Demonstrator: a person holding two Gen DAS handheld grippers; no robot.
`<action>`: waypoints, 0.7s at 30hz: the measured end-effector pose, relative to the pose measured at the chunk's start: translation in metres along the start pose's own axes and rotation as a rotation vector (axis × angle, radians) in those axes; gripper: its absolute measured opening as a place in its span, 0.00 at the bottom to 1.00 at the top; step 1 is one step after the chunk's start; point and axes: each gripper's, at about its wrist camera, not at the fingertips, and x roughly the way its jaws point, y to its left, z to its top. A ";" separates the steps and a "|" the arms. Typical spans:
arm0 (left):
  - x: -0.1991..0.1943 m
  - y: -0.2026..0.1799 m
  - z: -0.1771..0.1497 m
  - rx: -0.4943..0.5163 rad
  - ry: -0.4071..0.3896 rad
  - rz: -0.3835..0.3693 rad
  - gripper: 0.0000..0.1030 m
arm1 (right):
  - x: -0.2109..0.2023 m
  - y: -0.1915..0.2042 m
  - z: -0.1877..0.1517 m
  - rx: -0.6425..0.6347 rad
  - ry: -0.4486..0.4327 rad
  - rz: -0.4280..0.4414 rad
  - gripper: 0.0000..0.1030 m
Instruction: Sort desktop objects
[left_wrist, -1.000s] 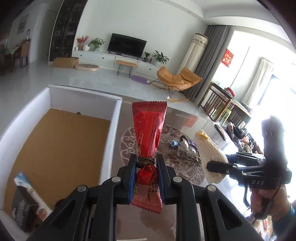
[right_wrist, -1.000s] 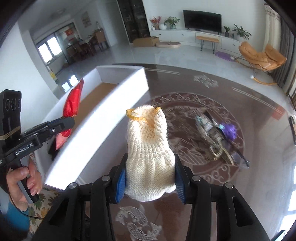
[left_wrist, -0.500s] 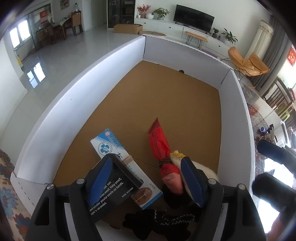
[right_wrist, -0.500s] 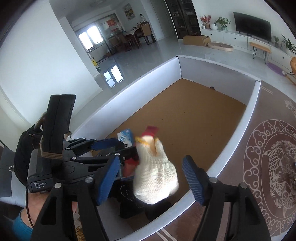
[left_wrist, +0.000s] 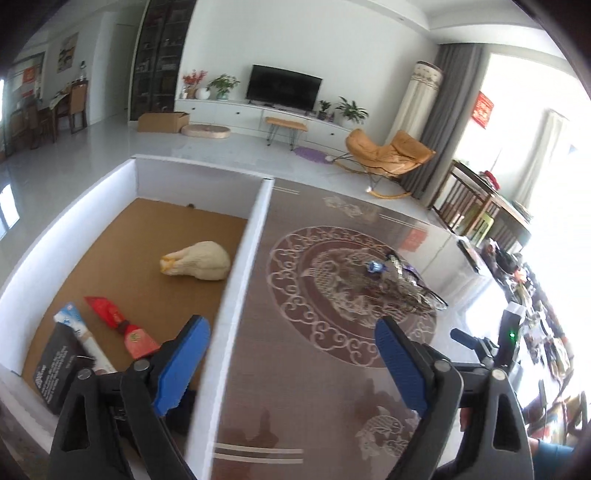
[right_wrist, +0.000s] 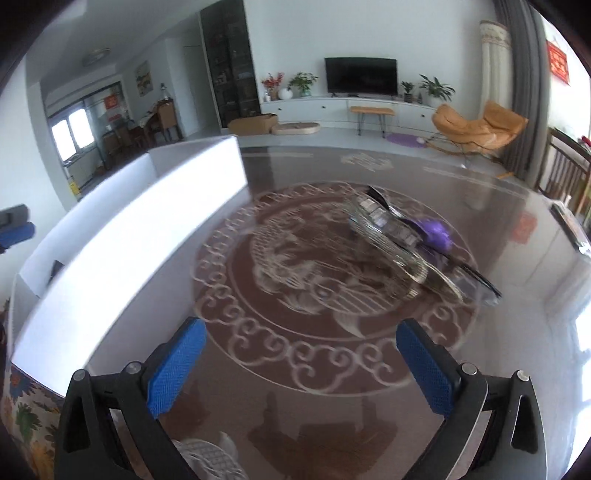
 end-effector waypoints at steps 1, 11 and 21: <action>0.005 -0.020 -0.005 0.035 0.002 -0.027 1.00 | 0.000 -0.025 -0.010 0.029 0.021 -0.046 1.00; 0.165 -0.117 -0.076 0.155 0.243 -0.009 1.00 | -0.004 -0.147 -0.048 0.158 0.121 -0.264 1.00; 0.199 -0.149 -0.081 0.245 0.216 0.116 1.00 | 0.001 -0.154 -0.040 0.161 0.130 -0.262 1.00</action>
